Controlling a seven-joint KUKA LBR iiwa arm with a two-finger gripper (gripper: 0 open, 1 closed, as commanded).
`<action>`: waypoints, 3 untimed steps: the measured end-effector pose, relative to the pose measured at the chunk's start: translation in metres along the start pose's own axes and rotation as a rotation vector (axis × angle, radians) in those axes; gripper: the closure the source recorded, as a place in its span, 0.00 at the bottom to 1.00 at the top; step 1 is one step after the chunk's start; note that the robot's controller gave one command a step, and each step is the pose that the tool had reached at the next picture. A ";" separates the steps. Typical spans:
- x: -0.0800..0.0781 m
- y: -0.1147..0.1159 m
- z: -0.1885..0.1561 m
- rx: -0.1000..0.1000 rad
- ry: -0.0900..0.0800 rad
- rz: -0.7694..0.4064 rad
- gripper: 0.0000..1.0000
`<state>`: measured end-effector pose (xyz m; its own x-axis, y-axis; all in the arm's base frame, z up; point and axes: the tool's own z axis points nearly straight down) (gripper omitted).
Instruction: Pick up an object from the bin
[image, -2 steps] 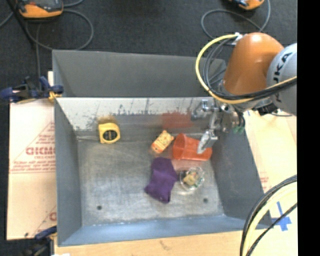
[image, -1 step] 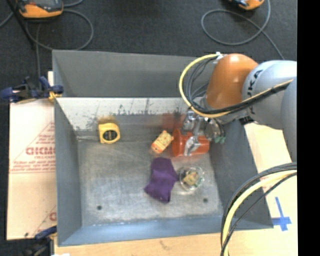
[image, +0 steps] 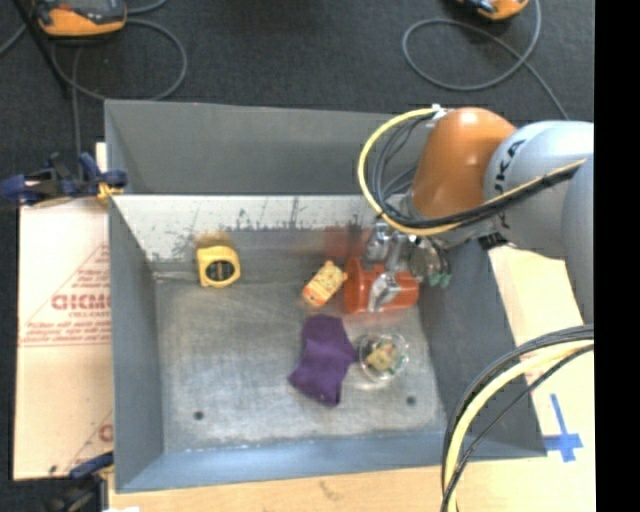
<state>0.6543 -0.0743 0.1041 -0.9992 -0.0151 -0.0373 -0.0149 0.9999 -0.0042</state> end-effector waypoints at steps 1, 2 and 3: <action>0.002 0.000 -0.004 0.001 -0.003 0.000 1.00; 0.002 0.000 -0.004 0.001 -0.003 0.000 1.00; 0.002 0.000 -0.004 0.001 -0.003 -0.001 1.00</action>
Offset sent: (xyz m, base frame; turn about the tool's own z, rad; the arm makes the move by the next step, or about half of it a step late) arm -0.0018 0.0113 0.1161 -0.2680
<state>0.6520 -0.0746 0.1080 -0.9990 -0.0161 -0.0405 -0.0159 0.9999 -0.0051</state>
